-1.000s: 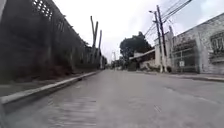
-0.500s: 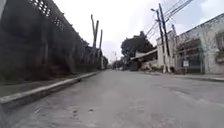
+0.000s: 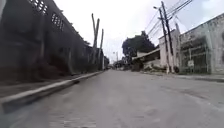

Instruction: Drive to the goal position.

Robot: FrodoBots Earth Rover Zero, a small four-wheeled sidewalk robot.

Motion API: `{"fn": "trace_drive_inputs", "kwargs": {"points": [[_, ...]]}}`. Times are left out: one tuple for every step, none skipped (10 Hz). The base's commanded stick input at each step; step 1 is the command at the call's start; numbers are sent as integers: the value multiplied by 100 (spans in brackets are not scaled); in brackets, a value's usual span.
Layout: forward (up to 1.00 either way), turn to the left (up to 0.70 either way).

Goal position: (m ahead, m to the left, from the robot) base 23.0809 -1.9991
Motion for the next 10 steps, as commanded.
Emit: {"fn": "trace_drive_inputs", "kwargs": {"points": [[85,0],[85,0],[85,0],[85,0],[85,0],[85,0],[85,0],[85,0],[85,0],[85,0]]}}
